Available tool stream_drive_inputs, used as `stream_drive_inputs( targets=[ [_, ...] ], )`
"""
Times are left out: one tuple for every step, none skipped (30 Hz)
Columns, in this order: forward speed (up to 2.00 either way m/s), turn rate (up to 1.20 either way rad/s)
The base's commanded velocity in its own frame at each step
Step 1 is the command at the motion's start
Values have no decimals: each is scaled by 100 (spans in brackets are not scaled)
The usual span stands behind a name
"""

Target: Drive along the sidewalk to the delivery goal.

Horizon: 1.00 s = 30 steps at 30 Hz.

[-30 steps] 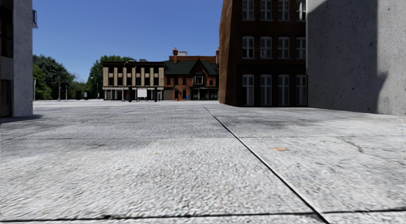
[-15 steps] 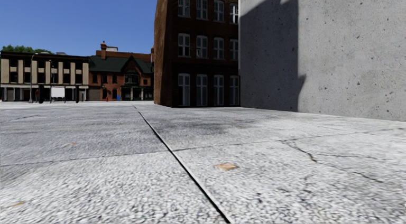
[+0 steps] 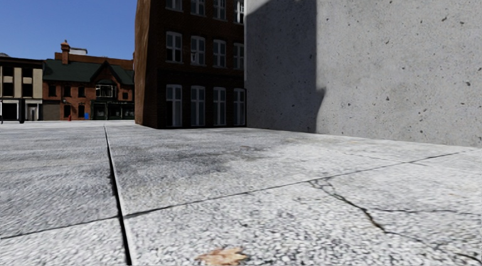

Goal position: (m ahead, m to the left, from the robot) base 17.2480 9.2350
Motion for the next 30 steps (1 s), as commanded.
stream_drive_inputs(
  targets=[
    [200, 0],
    [200, 0],
    [200, 0],
    [200, 0],
    [200, 0],
    [200, 0],
    [200, 0],
    [200, 0],
    [200, 5],
    [200, 17],
    [200, 17],
    [200, 25],
    [200, 27],
    [200, 28],
    [200, 25],
    [200, 24],
    [200, 24],
    [200, 24],
    [200, 24],
    [200, 24],
    [200, 34],
    [200, 78],
    [200, 120],
    [200, 120],
    [200, 120],
    [200, 120],
    [200, 78],
    [200, 49],
    [200, 49],
    [200, 34]
  ],
)
